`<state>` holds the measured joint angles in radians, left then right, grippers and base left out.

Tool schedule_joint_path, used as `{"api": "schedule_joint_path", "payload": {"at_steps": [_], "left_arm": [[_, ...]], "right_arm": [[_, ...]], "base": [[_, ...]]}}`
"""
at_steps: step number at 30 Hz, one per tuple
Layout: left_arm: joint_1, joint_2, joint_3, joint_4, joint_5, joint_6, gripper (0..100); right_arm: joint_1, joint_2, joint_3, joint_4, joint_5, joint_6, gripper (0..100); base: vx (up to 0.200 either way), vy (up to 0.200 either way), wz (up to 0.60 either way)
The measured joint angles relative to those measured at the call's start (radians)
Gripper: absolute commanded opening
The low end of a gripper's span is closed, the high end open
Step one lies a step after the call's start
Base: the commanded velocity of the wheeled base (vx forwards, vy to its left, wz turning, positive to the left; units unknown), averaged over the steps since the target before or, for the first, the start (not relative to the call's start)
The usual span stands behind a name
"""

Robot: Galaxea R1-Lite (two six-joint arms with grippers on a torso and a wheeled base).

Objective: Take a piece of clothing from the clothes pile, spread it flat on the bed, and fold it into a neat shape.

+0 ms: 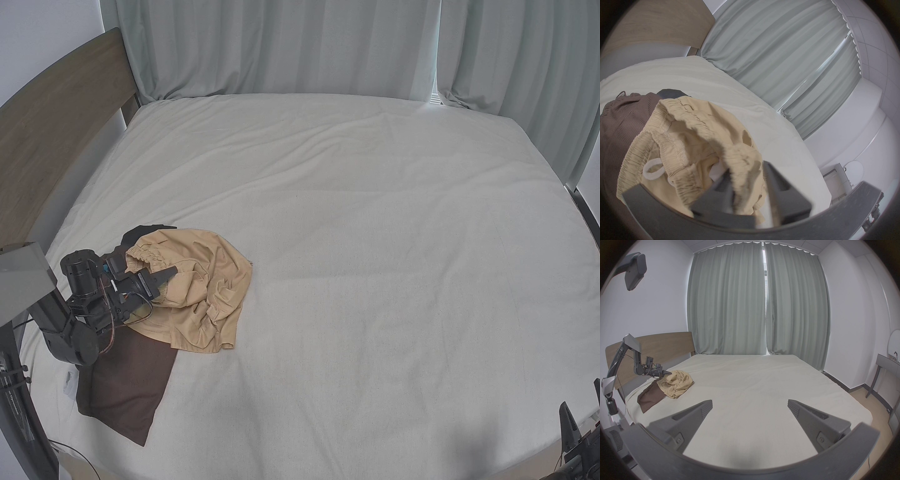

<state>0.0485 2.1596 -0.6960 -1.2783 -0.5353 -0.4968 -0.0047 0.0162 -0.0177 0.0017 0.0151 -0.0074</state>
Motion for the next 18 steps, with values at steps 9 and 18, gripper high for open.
{"api": "schedule_joint_path", "payload": {"at_steps": [9,18], "left_arm": [[0.0,0.002,0.026,-0.063,0.0,-0.041,0],[0.0,-0.044,0.1,-0.146,-0.013,-0.105,0]], "right_arm": [[0.0,0.0,0.0,0.0,0.0,0.0,100],[0.0,0.0,0.0,0.0,0.0,0.0,100]], "base": [[0.0,0.0,0.0],[0.0,0.0,0.0]]}}
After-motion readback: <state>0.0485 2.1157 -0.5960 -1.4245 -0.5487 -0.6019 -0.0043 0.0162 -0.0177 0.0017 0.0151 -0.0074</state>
